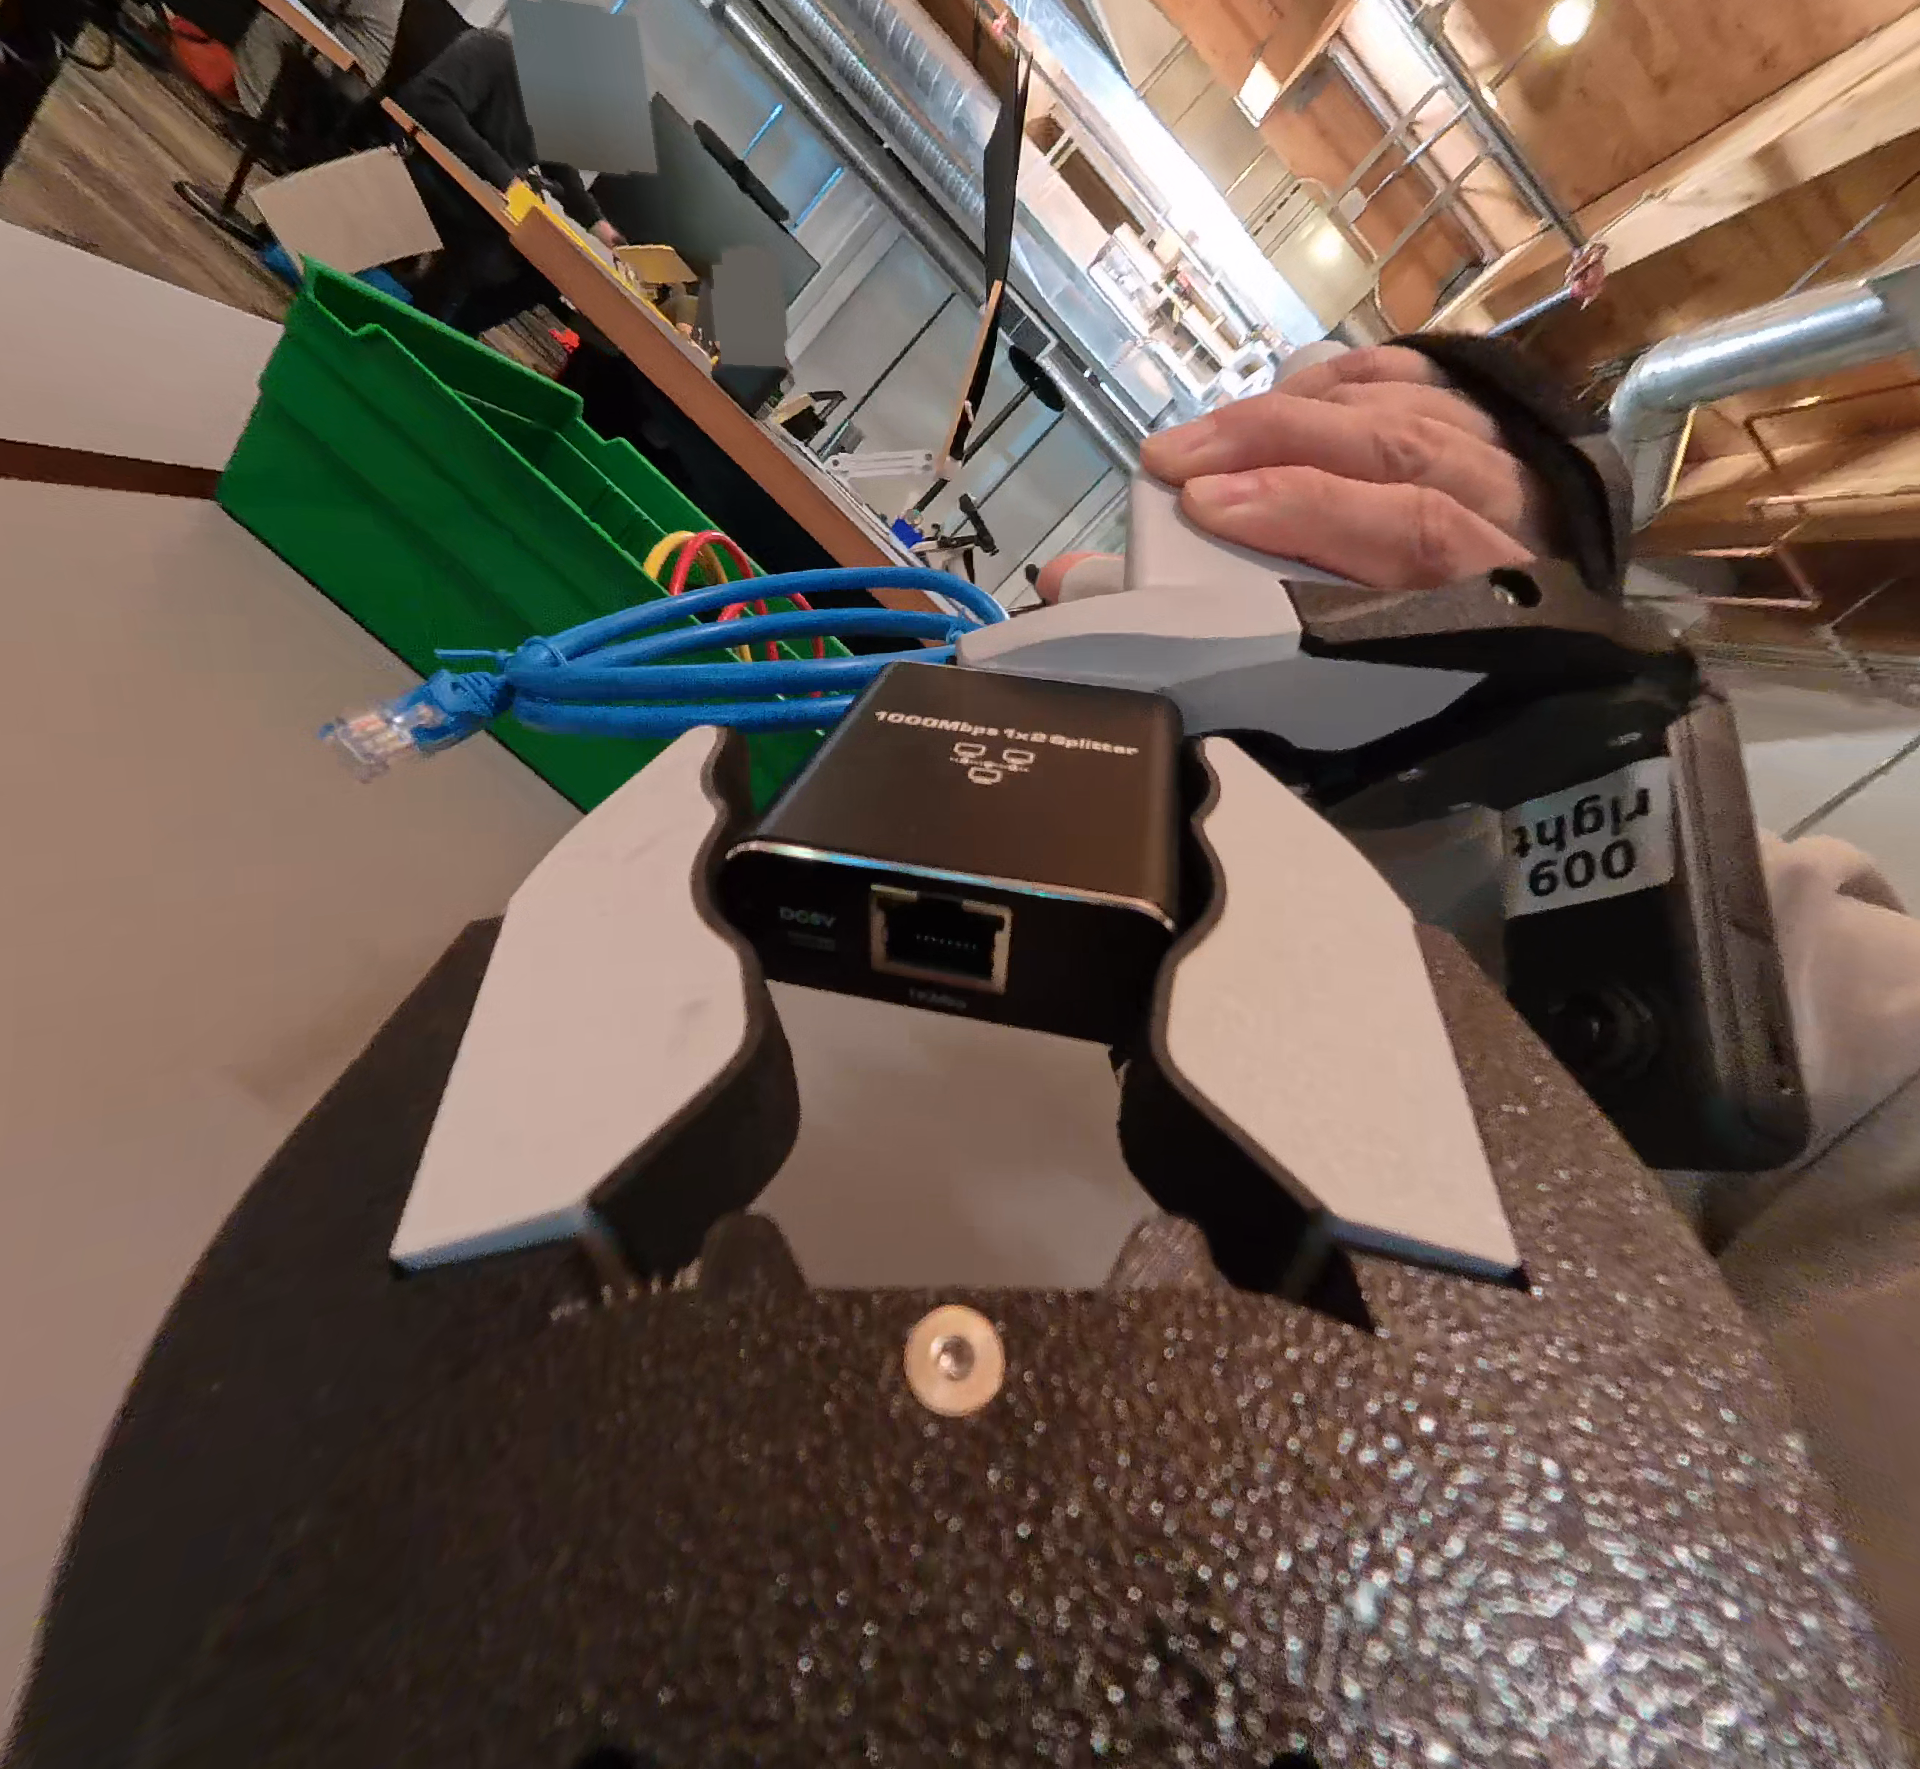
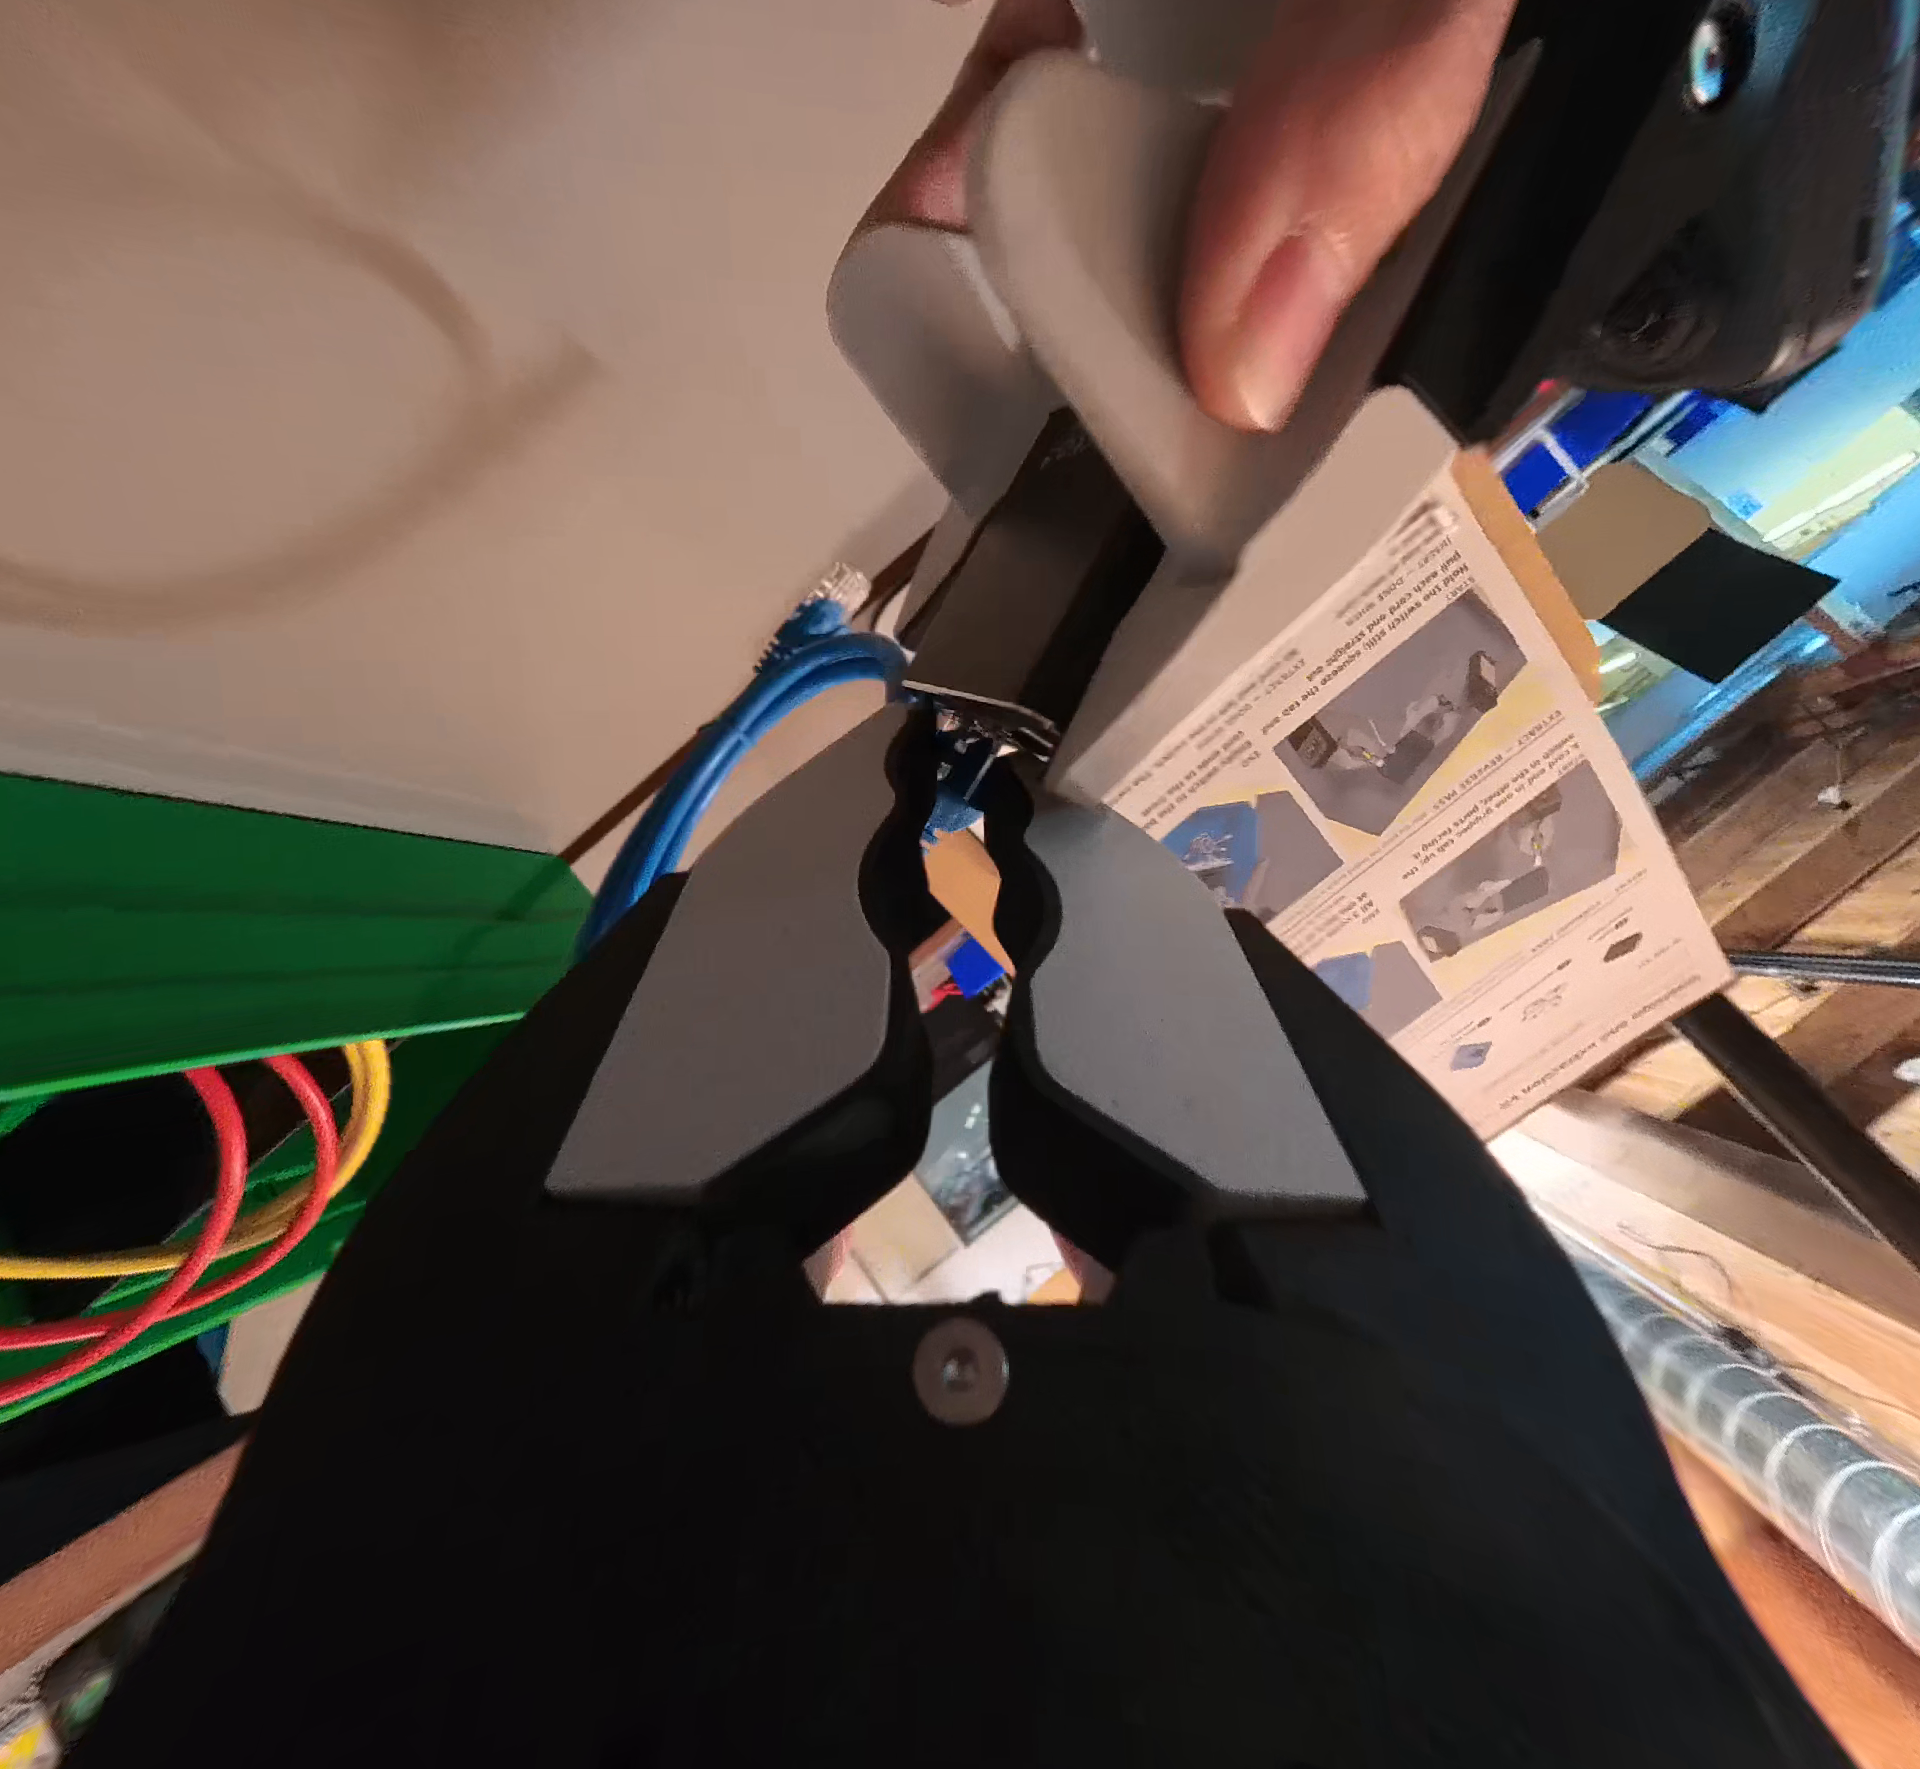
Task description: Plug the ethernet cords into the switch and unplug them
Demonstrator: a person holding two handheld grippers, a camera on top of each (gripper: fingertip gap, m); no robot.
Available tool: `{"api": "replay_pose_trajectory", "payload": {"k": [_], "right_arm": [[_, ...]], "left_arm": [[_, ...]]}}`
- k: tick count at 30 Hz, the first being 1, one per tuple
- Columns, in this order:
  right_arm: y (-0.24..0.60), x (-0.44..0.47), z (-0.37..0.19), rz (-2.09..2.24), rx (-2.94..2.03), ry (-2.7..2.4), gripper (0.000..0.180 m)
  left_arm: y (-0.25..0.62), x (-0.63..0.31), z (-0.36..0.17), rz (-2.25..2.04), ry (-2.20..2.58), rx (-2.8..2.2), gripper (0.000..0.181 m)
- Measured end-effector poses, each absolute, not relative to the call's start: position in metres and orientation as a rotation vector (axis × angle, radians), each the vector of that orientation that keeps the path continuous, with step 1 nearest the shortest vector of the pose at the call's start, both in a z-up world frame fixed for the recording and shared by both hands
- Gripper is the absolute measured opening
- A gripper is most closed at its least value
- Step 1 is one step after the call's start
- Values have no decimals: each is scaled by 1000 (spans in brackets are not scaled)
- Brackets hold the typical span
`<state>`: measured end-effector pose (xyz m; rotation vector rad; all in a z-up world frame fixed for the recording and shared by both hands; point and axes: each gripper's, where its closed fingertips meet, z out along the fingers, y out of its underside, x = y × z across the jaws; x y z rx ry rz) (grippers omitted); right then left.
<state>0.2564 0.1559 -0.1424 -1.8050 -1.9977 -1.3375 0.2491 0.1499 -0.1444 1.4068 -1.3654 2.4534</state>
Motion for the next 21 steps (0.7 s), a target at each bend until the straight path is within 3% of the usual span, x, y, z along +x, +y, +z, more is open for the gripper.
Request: {"api": "replay_pose_trajectory", "payload": {"k": [9, 13, 21], "right_arm": [[146, 279, -127, -1391, -1897, -1910, 12], [159, 277, -101, -1371, -1951, -1641, 12], [70, 352, -59, -1613, -2099, -1359, 11]], "left_arm": [[175, 246, -128, 2611, -1405, 1450, 78], [139, 250, -135, 2552, -1630, 1420, 78], [161, 232, -107, 2586, -1941, 1385, 78]]}}
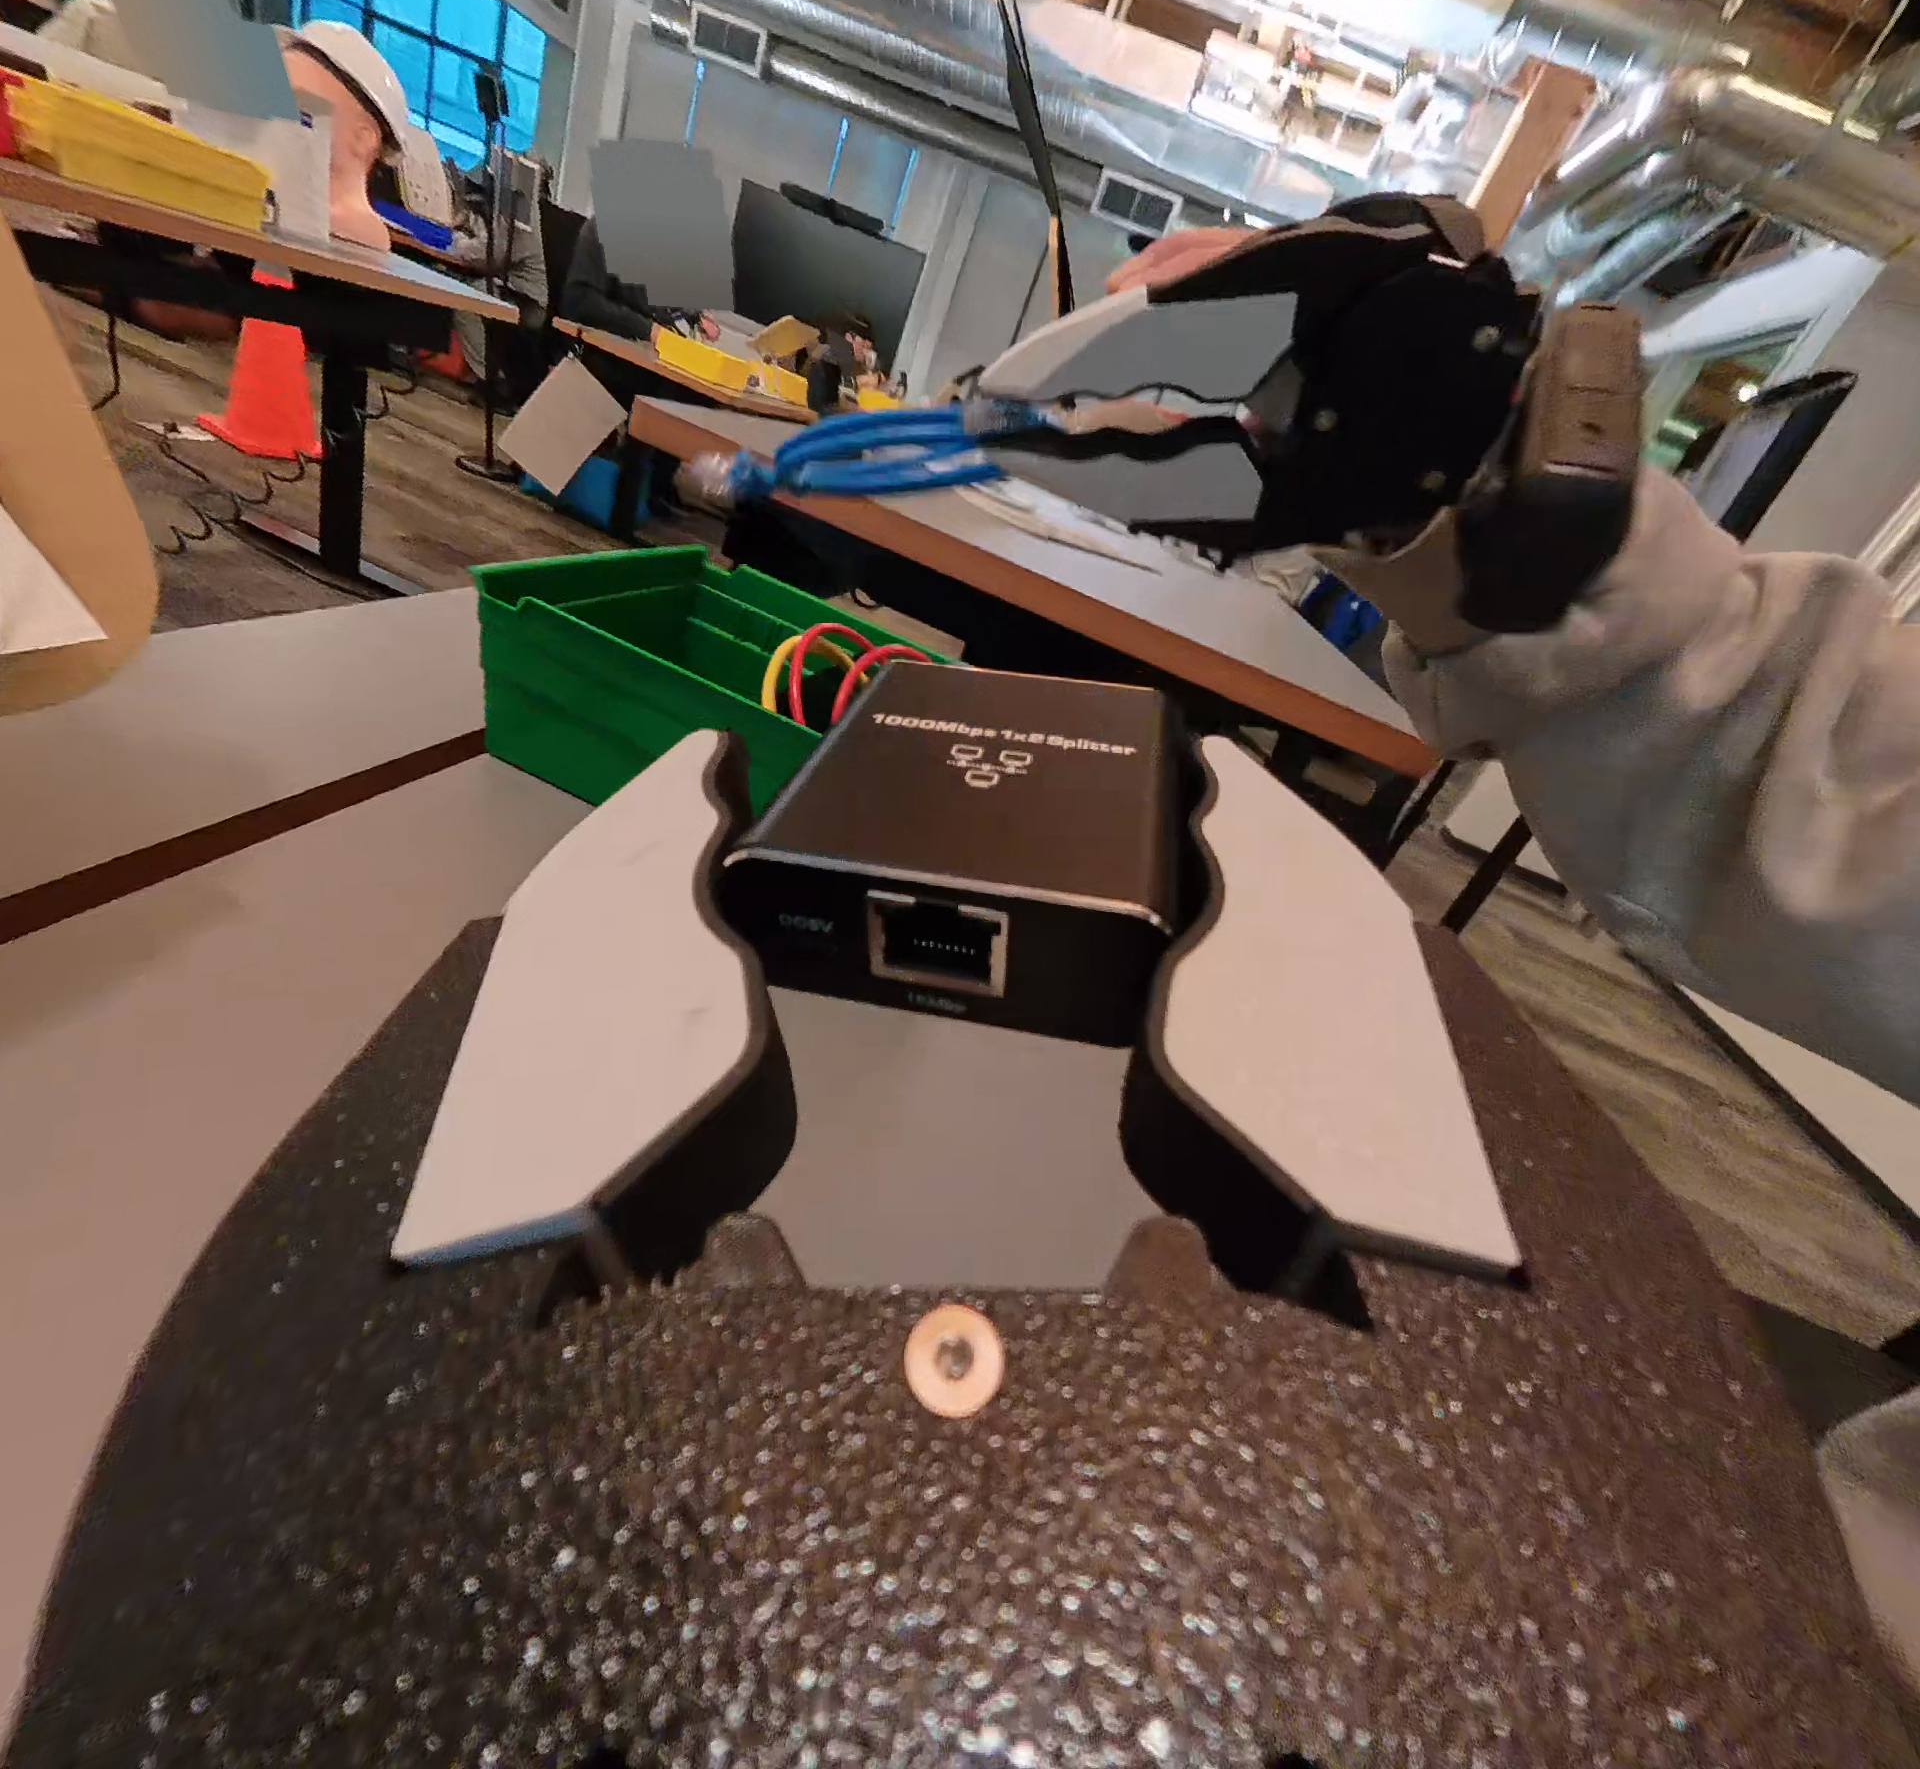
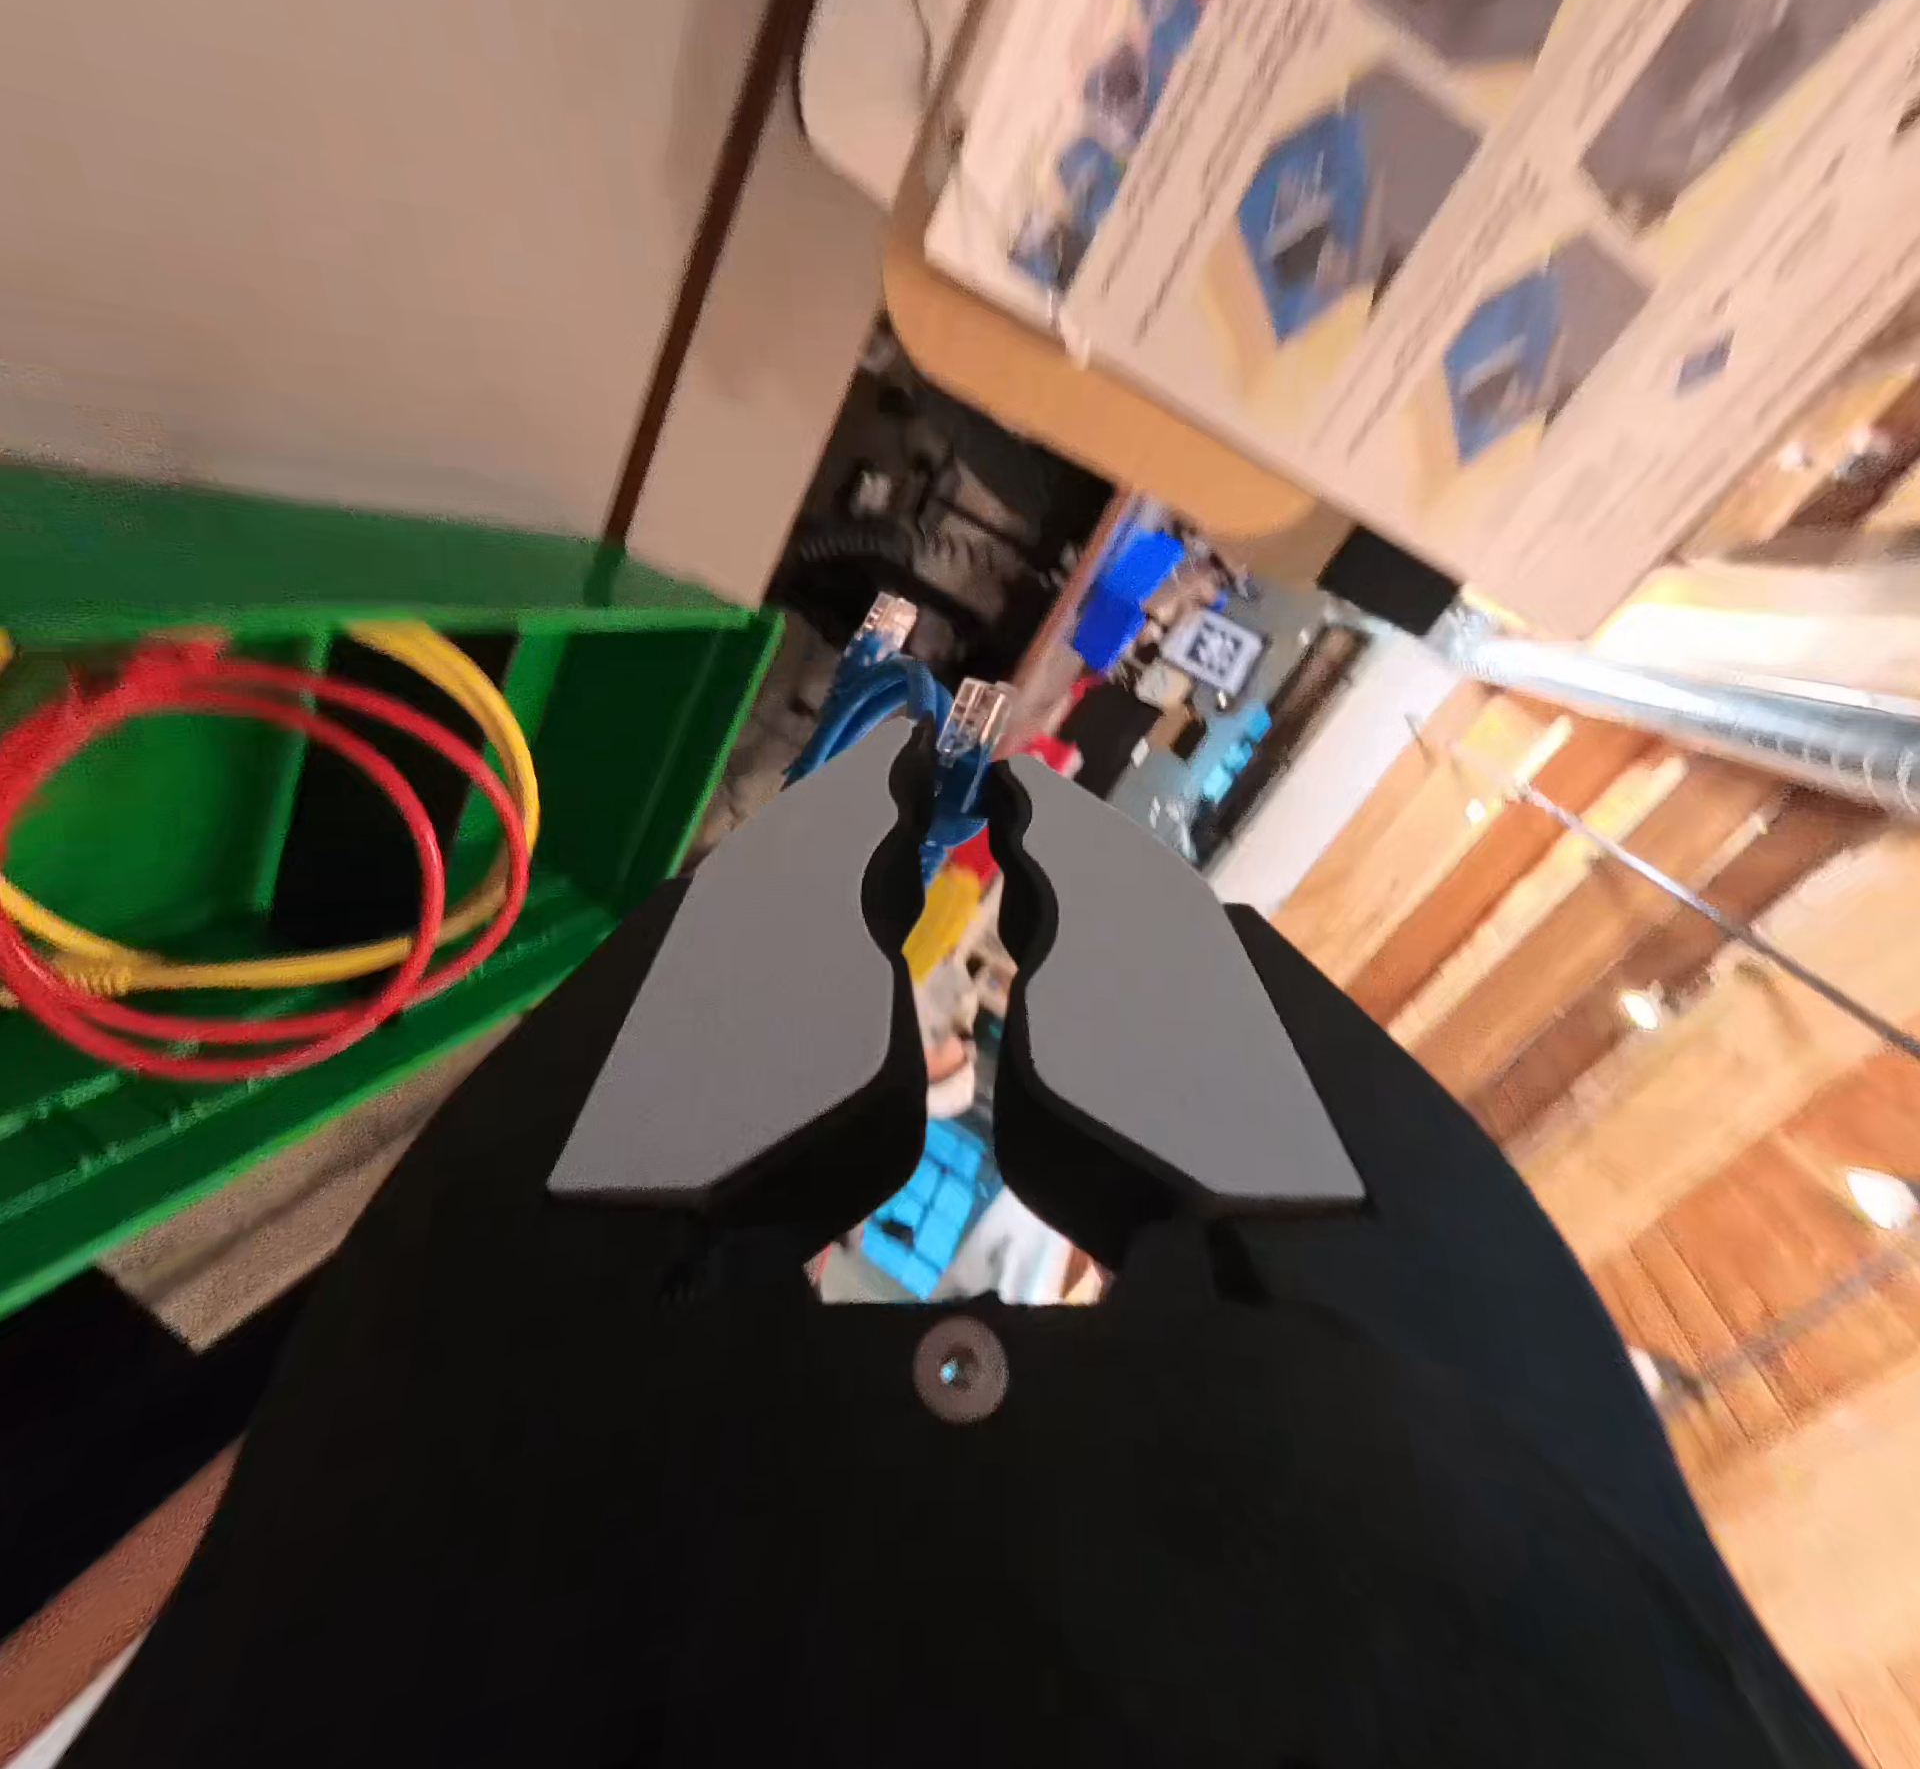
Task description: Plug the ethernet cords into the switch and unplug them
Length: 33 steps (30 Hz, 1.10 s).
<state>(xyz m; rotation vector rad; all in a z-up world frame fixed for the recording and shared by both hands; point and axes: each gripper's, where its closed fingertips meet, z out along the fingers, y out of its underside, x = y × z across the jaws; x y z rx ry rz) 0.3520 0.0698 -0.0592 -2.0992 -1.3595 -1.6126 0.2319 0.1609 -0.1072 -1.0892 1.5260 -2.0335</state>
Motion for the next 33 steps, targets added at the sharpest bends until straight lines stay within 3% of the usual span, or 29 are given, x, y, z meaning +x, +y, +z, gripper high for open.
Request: {"api": "replay_pose_trajectory", "payload": {"k": [4, 15, 20, 22, 24, 29, 30, 33], "right_arm": [[13, 373, -67, -1699, -2137, -1203, 12], [-35, 407, -179, -1827, -2157, -943, 14], [-28, 401, -218, -1597, -2280, -939, 16], [-31, 403, -226, -1467, -2363, -818, 26], [-27, 401, -221, -1301, -2351, -602, 37], [-6, 373, -183, -707, -2190, -91, 86], [5, 358, -167, -558, -2102, 2, 90], [39, 301, -116, -180, -1819, 94, 78]], "left_arm": [[149, 228, -105, -2039, 1590, -1044, 78], [127, 220, -106, -2071, 1704, -986, 78], [123, 218, -105, -2097, 1724, -971, 78], [121, 217, -106, -2084, 1734, -965, 78], [120, 217, -107, -2082, 1754, -966, 78], [121, 215, -102, -2112, 1723, -955, 78], [121, 214, -101, -2102, 1725, -933, 78], [118, 211, -97, -1995, 1740, -839, 78]]}}
